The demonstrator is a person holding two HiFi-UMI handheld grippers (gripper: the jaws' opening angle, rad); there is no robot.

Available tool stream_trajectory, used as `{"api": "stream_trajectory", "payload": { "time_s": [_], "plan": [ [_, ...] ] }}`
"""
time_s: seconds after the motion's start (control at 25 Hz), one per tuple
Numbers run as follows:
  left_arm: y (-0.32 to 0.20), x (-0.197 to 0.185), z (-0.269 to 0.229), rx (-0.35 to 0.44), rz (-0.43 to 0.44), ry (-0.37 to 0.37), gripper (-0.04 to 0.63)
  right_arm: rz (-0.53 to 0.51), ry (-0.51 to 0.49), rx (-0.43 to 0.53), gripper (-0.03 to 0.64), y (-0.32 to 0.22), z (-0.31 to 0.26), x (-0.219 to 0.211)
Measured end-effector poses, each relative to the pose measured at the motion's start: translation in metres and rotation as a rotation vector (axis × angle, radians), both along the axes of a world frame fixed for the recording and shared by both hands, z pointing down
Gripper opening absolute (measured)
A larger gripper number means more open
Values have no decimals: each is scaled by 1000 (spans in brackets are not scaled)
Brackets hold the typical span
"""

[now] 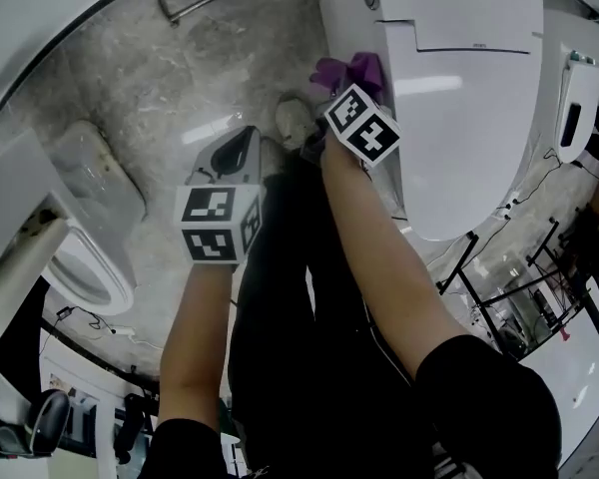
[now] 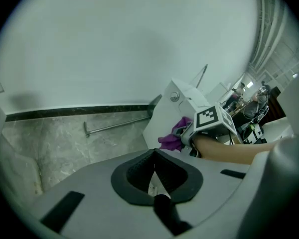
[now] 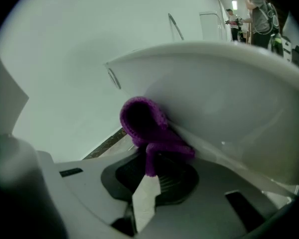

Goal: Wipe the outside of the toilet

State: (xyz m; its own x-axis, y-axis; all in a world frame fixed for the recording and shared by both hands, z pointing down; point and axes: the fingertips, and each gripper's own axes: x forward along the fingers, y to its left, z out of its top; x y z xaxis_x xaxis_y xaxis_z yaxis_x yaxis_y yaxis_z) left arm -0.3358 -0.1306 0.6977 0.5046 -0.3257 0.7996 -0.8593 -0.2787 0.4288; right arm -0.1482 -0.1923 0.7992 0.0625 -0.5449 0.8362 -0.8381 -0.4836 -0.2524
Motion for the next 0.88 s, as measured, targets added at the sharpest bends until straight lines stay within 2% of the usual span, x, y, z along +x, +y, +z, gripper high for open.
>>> {"api": "stream_trajectory", "payload": {
  "time_s": [0.12, 0.44, 0.64, 0.88],
  "plan": [
    [-4, -1, 8, -29, -6, 5, 6, -15, -3, 15, 48, -25, 6, -6],
    [-34, -6, 16, -35, -27, 0, 6, -62, -26, 78, 48, -100, 11, -24],
    [-66, -6, 10, -2, -22, -4, 6, -32, -45, 95, 48, -148, 17, -31],
    [-85, -12, 14, -15, -33, -14, 6, -33, -47, 117, 48, -190, 25, -38]
  ]
}}
